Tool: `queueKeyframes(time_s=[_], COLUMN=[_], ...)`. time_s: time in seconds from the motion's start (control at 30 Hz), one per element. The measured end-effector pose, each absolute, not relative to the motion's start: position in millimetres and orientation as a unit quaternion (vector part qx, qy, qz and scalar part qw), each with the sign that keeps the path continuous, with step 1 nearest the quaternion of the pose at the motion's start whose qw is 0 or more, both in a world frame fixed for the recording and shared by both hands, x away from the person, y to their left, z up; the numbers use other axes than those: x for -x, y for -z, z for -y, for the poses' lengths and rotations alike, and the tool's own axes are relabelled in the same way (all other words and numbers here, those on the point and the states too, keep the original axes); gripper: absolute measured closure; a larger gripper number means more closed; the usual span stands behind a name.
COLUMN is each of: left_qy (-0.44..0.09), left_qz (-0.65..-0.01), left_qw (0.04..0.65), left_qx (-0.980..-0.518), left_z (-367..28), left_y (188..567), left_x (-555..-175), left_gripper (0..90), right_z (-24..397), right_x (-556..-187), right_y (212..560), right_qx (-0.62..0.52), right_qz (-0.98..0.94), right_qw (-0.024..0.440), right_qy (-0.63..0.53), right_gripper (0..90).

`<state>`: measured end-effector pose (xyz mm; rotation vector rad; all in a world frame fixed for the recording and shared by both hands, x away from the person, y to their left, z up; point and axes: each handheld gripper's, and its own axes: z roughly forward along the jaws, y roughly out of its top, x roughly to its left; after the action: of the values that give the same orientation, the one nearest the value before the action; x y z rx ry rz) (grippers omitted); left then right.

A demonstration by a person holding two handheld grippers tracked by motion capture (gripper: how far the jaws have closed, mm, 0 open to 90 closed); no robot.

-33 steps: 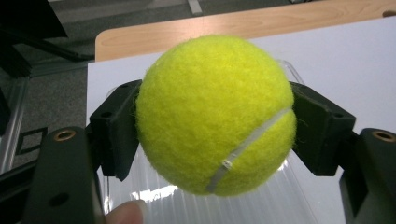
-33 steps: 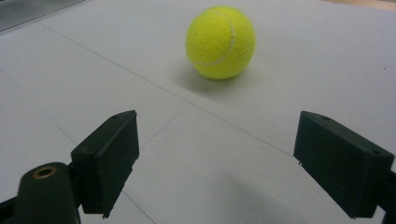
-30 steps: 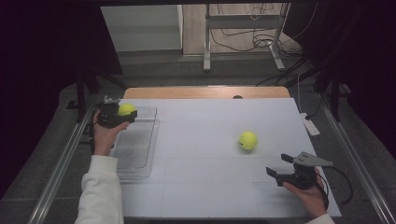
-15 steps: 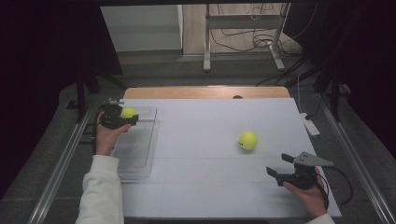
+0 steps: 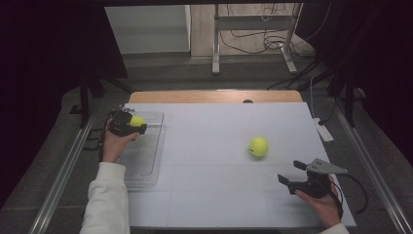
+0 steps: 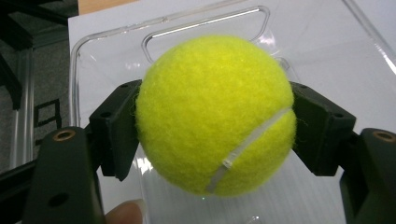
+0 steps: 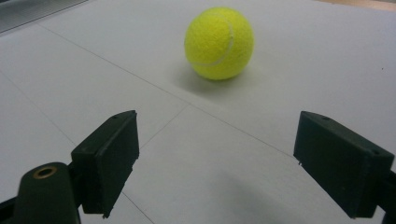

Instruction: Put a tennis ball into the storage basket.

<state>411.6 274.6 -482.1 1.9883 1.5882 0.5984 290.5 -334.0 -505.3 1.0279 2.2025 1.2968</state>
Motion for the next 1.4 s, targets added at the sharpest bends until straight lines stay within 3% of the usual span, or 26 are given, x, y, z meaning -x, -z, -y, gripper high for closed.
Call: queueKeyframes(time_s=[1.03, 1.13, 1.23, 1.4], left_qy=[-0.233, -0.245, -0.26, -0.267], left_qz=[-0.59, -0.586, -0.58, -0.561], left_qw=[0.255, 0.259, 0.275, 0.29], left_qx=[-0.73, -0.728, -0.722, -0.728], left_z=[-279.0, -278.3, -276.1, -269.1], left_y=[484.8, 484.3, 478.0, 471.7], left_x=[-410.8, -410.3, -407.8, -405.1], left_gripper=[25.7, 24.8, 17.8, 16.6], right_z=[333.6, 333.6, 333.8, 334.1], right_x=[-290.1, -290.1, -290.1, -289.8], right_y=[505.2, 505.2, 505.1, 504.8], right_qx=[-0.364, -0.364, -0.364, -0.363], right_qz=[-0.786, -0.786, -0.786, -0.786], right_qw=[0.191, 0.191, 0.192, 0.193], right_qy=[-0.462, -0.462, -0.461, -0.462], right_gripper=[14.5, 14.5, 14.5, 14.5])
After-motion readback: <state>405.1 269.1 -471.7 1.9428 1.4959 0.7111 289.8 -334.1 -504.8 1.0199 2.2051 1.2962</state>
